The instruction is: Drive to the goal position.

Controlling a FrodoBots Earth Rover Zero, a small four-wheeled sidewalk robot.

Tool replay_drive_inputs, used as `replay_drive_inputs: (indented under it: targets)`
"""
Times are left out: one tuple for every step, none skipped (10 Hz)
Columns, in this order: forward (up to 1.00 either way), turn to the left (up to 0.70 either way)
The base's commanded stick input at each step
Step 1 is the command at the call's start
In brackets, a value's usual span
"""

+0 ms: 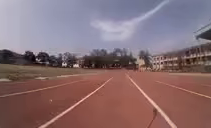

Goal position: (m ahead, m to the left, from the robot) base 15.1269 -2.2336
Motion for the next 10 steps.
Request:
replay_drive_inputs:
  targets:
    - [0.70, 0.00]
    - [0.70, 0.00]
    - [0.70, 0.00]
    - [0.70, 0.00]
    - [0.70, 0.00]
    - [0.70, 0.00]
    - [0.70, 0.00]
    - [0.70, 0.00]
    - [0.70, 0.00]
    - [0.70, 0.00]
